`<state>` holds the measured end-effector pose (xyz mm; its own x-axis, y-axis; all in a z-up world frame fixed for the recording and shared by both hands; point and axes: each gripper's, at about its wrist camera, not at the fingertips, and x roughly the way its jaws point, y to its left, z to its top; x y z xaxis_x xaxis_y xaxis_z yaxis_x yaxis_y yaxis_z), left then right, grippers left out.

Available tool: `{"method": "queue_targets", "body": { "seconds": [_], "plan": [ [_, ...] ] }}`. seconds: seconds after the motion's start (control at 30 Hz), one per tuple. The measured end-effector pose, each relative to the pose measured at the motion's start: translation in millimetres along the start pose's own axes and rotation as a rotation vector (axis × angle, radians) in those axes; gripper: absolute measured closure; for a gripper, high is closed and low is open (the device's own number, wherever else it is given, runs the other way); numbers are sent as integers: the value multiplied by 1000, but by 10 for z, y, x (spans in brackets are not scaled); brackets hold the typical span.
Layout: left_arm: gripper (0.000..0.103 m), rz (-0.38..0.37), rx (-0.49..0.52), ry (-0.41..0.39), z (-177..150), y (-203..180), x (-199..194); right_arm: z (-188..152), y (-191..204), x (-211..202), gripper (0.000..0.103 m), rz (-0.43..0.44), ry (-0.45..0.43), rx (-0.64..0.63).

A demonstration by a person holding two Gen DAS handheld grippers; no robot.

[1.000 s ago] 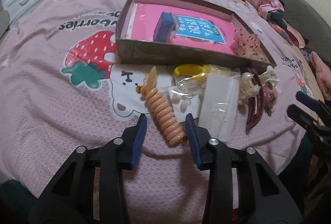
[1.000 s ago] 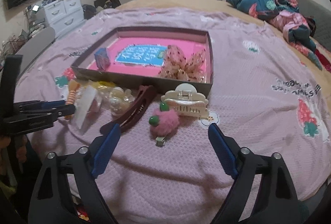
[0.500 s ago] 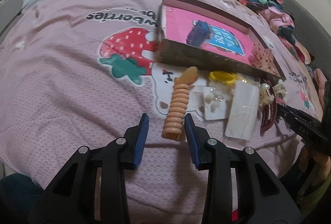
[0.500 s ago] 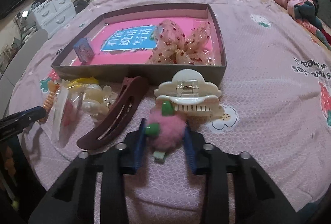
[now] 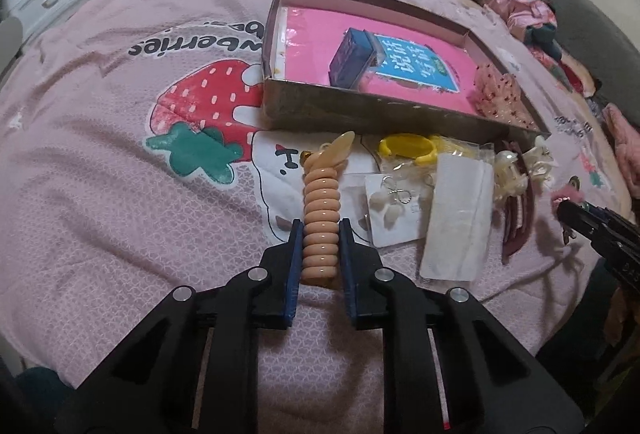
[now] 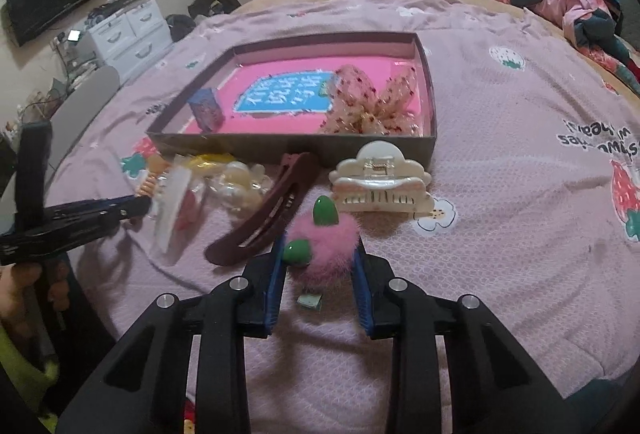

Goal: Organize jewelry
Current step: 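Grasp the orange coil hair tie with the left tool while the right tool grasps the pink pompom clip, then lift both items over the tray and open both tools to drop them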

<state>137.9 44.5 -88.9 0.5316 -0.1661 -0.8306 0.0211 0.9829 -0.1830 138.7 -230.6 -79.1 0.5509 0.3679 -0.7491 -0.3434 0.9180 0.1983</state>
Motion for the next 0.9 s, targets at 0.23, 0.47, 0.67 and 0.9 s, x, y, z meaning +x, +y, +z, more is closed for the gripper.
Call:
{"method": "queue_targets", "body": {
  "seconds": [0.23, 0.47, 0.67, 0.9],
  "plan": [
    [93, -19, -26, -67, -43, 63, -297, 59, 215, -211, 74, 54, -42, -52],
    [93, -3, -59, -153, -9, 174, -645, 133, 410, -333, 74, 93, -73, -94],
    [93, -1, -70, -211, 95, 212, -866, 218, 508, -415, 74, 110, -101, -120],
    [93, -20, -59, -251, 286, 155, -972, 414, 507, -507, 74, 112, -148, -129]
  ]
}}
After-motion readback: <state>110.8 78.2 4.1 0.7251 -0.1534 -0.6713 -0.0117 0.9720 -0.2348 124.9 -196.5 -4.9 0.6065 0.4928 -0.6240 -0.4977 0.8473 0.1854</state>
